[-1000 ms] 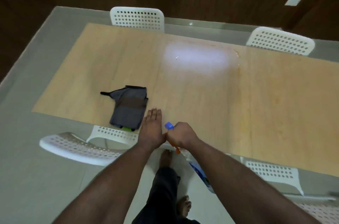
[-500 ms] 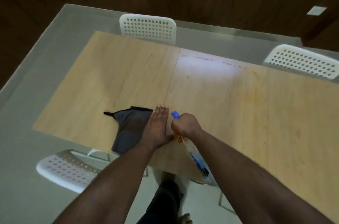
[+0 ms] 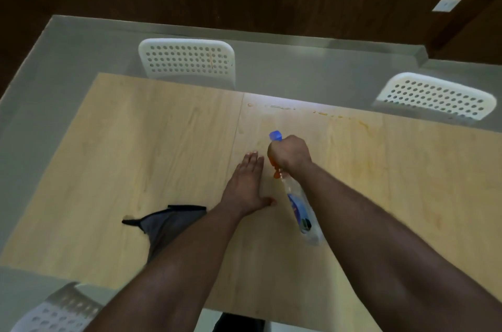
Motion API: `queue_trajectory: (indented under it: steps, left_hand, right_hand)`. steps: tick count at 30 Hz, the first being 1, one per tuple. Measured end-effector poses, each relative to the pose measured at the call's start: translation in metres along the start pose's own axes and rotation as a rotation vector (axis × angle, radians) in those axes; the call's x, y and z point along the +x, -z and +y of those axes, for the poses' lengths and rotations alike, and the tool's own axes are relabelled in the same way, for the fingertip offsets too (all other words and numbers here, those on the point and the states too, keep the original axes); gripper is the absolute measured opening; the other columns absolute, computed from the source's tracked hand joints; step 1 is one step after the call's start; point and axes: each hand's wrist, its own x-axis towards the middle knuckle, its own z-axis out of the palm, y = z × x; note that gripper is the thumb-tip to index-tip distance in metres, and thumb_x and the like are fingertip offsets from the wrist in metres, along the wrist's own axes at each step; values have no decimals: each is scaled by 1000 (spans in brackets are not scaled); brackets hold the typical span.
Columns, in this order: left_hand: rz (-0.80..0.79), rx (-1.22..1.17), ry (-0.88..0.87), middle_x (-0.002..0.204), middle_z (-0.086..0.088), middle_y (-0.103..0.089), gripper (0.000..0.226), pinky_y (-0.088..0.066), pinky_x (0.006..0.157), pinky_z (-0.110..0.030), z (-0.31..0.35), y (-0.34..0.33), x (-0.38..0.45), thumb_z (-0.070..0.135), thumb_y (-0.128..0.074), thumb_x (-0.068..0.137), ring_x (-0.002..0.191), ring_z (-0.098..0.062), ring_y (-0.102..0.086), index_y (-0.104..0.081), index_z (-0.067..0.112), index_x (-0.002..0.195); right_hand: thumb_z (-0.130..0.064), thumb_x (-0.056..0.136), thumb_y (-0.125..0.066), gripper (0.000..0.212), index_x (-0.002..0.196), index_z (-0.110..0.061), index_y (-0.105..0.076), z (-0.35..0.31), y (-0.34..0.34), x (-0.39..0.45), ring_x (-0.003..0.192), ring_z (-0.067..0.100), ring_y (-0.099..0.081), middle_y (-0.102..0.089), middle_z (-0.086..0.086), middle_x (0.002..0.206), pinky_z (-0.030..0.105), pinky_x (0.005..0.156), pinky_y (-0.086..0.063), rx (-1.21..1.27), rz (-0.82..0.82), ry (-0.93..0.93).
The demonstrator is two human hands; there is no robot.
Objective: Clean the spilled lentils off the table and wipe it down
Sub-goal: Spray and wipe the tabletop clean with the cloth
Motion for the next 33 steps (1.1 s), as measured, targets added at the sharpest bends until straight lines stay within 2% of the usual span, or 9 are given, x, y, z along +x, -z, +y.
queue_trajectory:
  steps: [5, 11, 13, 20, 23, 25, 29, 31, 33]
  left_hand:
    - [-66, 100, -36, 176, -7, 10, 135, -3, 132, -51, 31, -10, 17, 76, -74, 75, 162, -24, 11, 3, 16, 168]
    - [-106, 170, -18, 175, -8, 19, 136, 2, 131, -52, 61, -26, 11, 77, -72, 78, 161, -26, 19, 10, 15, 167]
    - [-102, 158, -1, 175, -8, 19, 135, 3, 131, -51, 62, -30, 8, 76, -72, 78, 161, -25, 19, 10, 15, 167]
    - [-86, 96, 78, 175, -7, 16, 138, 2, 132, -49, 83, -51, -43, 73, -76, 76, 161, -24, 17, 10, 15, 167]
    - [-63, 57, 124, 176, -6, 14, 140, 1, 132, -49, 78, -60, -71, 72, -78, 74, 162, -23, 15, 10, 15, 167]
    - [-43, 20, 158, 176, -6, 12, 141, 1, 132, -50, 72, -64, -85, 71, -79, 74, 162, -23, 13, 10, 15, 167]
    - [1, -1, 223, 176, -6, 11, 145, -2, 132, -51, 63, -79, -120, 75, -79, 70, 162, -24, 12, 11, 15, 167]
    - [0, 7, 235, 176, -6, 13, 146, -2, 132, -51, 62, -87, -136, 76, -79, 70, 162, -23, 13, 11, 14, 166]
    - [-12, 20, 226, 176, -6, 14, 145, -2, 131, -51, 68, -93, -151, 75, -79, 71, 162, -24, 13, 11, 14, 167]
  right_hand:
    - [-10, 70, -60, 21, 85, 2, -68, 27, 43, 15, 54, 31, -74, -74, 17, 75, 48, 67, -66, 201, 77, -155]
    - [-10, 80, -58, 20, 89, 5, -69, 97, 95, 8, 53, 29, -74, -71, 12, 57, 46, 75, -66, 257, 193, -294]
    - [-10, 78, -58, 23, 91, 5, -69, 109, 97, 1, 51, 30, -73, -71, 14, 58, 42, 70, -65, 261, 190, -330]
    - [-9, 79, -57, 19, 86, 2, -71, 121, 59, -54, 48, 25, -72, -73, 13, 64, 22, 38, -47, 95, -41, -198]
    - [-18, 75, -58, 19, 77, -4, -70, 118, 26, -80, 59, 25, -73, -73, 10, 68, 34, 57, -63, 33, -102, -94]
    - [-24, 83, -60, 19, 77, -7, -66, 119, 7, -96, 72, 26, -71, -71, 10, 75, 35, 66, -60, -34, -154, -28]
    - [-29, 91, -57, 27, 100, -5, -66, 138, -18, -128, 92, 28, -69, -70, 13, 97, 38, 76, -56, -99, -185, 41]
    - [-23, 87, -58, 23, 96, -4, -67, 149, -17, -141, 87, 28, -72, -72, 14, 93, 39, 74, -58, -65, -173, 9]
    - [-16, 80, -58, 18, 87, -2, -67, 164, -7, -154, 69, 28, -76, -74, 14, 79, 39, 68, -62, 51, -144, -58]
